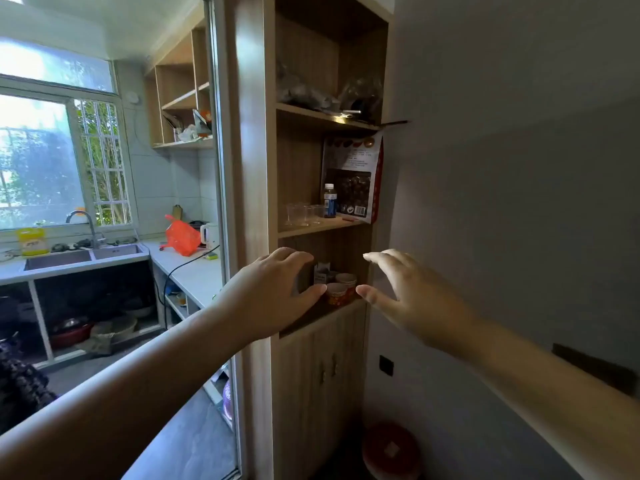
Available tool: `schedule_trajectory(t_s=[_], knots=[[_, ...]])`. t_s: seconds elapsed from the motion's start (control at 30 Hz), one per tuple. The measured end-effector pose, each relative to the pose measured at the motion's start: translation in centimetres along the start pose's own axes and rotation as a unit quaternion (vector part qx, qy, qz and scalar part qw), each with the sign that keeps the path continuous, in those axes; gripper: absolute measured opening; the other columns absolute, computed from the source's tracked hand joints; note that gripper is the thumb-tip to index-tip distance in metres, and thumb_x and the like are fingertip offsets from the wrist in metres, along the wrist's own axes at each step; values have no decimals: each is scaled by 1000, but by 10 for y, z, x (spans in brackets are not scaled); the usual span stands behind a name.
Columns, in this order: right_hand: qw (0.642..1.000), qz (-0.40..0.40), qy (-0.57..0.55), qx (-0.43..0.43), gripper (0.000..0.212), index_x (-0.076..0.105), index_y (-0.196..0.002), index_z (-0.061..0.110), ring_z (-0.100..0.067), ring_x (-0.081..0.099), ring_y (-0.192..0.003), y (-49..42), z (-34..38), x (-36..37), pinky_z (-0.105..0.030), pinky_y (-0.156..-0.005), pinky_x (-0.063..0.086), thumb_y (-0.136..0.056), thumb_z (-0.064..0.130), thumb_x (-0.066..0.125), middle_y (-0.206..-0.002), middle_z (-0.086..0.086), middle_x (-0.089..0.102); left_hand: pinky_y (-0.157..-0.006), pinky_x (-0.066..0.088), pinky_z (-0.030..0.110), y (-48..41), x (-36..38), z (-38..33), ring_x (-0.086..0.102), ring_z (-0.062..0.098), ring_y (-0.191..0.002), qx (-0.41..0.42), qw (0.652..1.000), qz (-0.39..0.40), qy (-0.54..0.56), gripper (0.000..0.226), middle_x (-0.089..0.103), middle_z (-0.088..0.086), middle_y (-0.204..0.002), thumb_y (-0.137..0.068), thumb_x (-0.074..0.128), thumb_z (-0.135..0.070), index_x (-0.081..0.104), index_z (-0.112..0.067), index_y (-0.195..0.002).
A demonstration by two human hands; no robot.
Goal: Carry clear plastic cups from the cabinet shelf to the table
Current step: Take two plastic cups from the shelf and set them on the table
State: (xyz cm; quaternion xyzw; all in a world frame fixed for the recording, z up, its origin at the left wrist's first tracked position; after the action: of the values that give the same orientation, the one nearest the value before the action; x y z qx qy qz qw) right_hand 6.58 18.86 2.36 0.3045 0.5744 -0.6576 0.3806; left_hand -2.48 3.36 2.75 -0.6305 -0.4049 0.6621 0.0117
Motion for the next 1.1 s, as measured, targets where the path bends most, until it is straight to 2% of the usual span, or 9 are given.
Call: schedule_trajectory(t_s=[0.17,0.37,0.5,0.7,0.8,0.87,1.0,1.1], knots=[[1000,-17,7,-15,59,32,-140,21,-10,29,-132,-32,-26,14,-25,-101,24,-90,51,42,-143,3,39,-68,33,9,-34,9,21,54,7,-97,14,1000,-26,3,43,56,-5,-124,-87,51,-47,54,-24,-123],[998,-49,-25,-26,57,34,-139,21,-8,33,-129,-97,-80,39,-24,-99,29,-90,49,45,-142,5,40,-90,43,30,-98,42,54,51,17,-115,7,999,-29,-40,50,54,-3,-128,-86,49,-50,48,-24,-129],[997,-36,-44,-46,57,31,-140,22,-7,32,-131,-158,-123,72,-19,-95,25,-91,48,45,-145,6,36,-94,43,37,-156,79,81,48,20,-120,-10,997,-34,-71,51,54,-2,-128,-85,47,-52,47,-25,-129],[994,-30,-61,-82,57,32,-140,21,-6,27,-133,-273,-198,121,-16,-96,17,-91,45,47,-146,4,36,-92,39,37,-258,136,133,44,19,-124,-62,992,-28,-110,54,50,-3,-131,-84,50,-54,43,-27,-130],[993,-23,-75,-87,55,34,-138,23,-9,33,-128,-334,-240,144,-19,-95,24,-89,44,50,-142,5,39,-98,39,39,-314,164,161,43,21,-124,-81,991,-26,-104,56,50,-1,-131,-83,52,-52,44,-21,-130],[993,-18,-71,-95,55,37,-137,22,-12,38,-125,-374,-263,159,-25,-97,30,-88,43,52,-140,3,42,-98,39,39,-345,183,177,45,22,-122,-90,990,-23,-106,56,51,1,-130,-83,54,-49,45,-19,-129],[992,1,-67,-110,55,37,-137,22,-15,40,-123,-431,-299,192,-29,-99,35,-88,41,54,-140,2,41,-96,40,37,-393,212,206,49,24,-117,-96,991,-26,-91,54,55,5,-127,-83,59,-41,48,-14,-128],[990,6,-66,-122,56,36,-137,20,-16,39,-124,-462,-316,214,-34,-101,38,-88,41,53,-141,1,40,-95,40,39,-419,233,227,48,25,-115,-104,990,-7,-100,61,53,7,-127,-80,49,-48,46,-11,-129]])
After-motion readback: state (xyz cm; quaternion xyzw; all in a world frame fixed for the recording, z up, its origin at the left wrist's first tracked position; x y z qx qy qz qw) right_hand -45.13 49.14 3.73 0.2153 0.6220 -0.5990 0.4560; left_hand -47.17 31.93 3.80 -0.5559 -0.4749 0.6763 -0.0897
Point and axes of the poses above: each hand's wrist, its own y-axis away from the middle knuckle, its own x-axis out of the palm, z = x × y, the point moved 5 cm from there along -y, towards the middle knuckle
